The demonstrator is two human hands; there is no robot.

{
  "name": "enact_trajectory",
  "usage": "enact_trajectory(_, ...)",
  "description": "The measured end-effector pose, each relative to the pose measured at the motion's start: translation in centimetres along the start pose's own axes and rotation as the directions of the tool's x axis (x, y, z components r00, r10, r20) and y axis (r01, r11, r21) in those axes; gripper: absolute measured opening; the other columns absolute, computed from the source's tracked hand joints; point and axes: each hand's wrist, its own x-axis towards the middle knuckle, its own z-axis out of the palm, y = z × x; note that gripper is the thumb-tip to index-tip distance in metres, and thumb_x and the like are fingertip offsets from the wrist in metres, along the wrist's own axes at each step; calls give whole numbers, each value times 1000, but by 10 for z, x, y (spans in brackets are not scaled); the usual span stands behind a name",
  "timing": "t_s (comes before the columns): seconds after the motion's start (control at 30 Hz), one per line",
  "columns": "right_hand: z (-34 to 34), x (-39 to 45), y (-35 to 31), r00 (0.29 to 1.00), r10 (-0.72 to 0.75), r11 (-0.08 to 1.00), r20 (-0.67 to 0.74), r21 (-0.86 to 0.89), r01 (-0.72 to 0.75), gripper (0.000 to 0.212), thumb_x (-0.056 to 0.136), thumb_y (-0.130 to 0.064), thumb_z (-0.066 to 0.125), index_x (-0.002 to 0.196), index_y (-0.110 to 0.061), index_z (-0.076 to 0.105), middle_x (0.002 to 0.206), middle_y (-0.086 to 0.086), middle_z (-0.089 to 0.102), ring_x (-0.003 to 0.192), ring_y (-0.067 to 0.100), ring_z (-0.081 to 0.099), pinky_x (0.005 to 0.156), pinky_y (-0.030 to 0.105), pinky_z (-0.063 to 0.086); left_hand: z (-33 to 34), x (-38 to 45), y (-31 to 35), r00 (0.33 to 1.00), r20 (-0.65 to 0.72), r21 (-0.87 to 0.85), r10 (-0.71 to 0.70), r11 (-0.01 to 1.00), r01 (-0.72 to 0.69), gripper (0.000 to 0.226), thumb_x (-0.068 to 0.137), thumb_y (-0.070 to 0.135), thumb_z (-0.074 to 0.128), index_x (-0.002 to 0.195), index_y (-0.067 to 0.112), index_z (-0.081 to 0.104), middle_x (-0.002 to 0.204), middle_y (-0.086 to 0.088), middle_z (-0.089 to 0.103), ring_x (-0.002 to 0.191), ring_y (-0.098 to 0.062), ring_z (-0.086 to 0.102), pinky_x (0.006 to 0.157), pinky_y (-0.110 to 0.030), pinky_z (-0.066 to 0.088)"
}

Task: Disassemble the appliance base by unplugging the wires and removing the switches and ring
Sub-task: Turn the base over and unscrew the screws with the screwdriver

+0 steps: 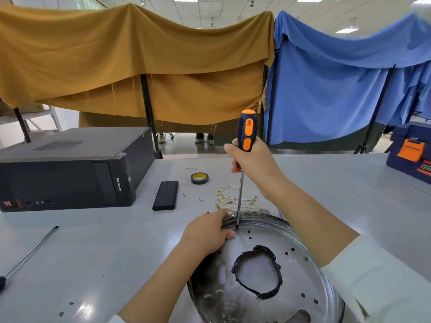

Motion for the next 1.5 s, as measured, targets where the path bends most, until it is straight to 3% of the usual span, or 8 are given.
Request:
enact_trajectory(0.13, 8, -4, 2, 991, 59, 965, -119, 263, -25, 28, 89, -11, 61, 68, -17, 43, 47, -5, 38, 37, 8, 34, 36, 18, 31, 0, -1, 0, 1000, 0, 16, -3, 1000, 3, 51, 89, 46, 56, 134, 26, 41, 126, -3, 59, 113, -25, 54, 80, -31, 41)
enact_trajectory(0.33, 7, 4, 2, 950, 54, 900, 307, 397, -179, 50, 91, -7, 51, 48, -26, 35, 41, -7, 25, 34, 11, 18, 38, 13, 18, 0, 0, 0, 1000, -4, 5, -4, 1000, 4, 47, 88, 46, 57, 128, 27, 44, 122, -2, 60, 109, -25, 56, 76, -30, 39)
enact_trajectory(0.57, 7, -5, 4, 977, -25, 989, -211, 139, 55, 24, 85, -22, 70, 89, -22, 46, 70, -2, 52, 49, 10, 52, 53, 26, 53, 1, 1, -1, 1000, -4, 4, 15, 1000, -15, 49, 88, 45, 56, 132, 26, 43, 124, -3, 60, 111, -25, 55, 79, -30, 40)
enact_trajectory(0.7, 16, -9, 2, 963, -33, 989, -266, 128, 69, 21, 89, -29, 65, 78, -24, 47, 64, -5, 47, 50, 8, 44, 48, 22, 40, 0, 0, 0, 1000, 0, 6, 30, 1000, -30, 50, 89, 45, 56, 133, 25, 42, 126, -3, 59, 112, -26, 55, 83, -32, 43)
enact_trajectory(0.93, 8, -2, -1, 973, 37, 913, 228, 387, -126, 43, 91, -12, 56, 56, -22, 33, 46, -8, 29, 37, 7, 20, 36, 14, 18, 0, -1, 0, 999, -10, 15, 35, 999, -35, 47, 88, 46, 57, 128, 24, 46, 120, -3, 62, 108, -26, 56, 76, -30, 41)
enact_trajectory(1.17, 17, -15, 2, 967, -105, 992, -230, 37, 117, 18, 88, -27, 66, 85, -26, 48, 71, -5, 53, 56, 9, 53, 57, 26, 52, 2, -1, -2, 999, -14, 6, 42, 999, -42, 49, 88, 46, 56, 130, 24, 45, 123, -4, 60, 110, -26, 55, 81, -31, 42)
enact_trajectory(1.27, 23, -16, -2, 959, -39, 990, -280, 119, 75, 23, 89, -28, 65, 76, -25, 46, 64, -5, 48, 51, 7, 45, 49, 26, 43, 1, 0, -2, 999, -13, 1, 41, 999, -41, 49, 88, 46, 57, 131, 24, 44, 123, -4, 60, 111, -26, 55, 81, -31, 42)
enact_trajectory(1.5, 11, -6, -6, 957, 21, 934, 289, 335, -122, 42, 92, -13, 58, 58, -20, 33, 45, -7, 29, 38, 9, 21, 37, 16, 19, 0, -1, 0, 999, -15, 8, 32, 999, -32, 42, 88, 46, 57, 123, 25, 48, 118, -3, 62, 106, -25, 57, 73, -29, 40)
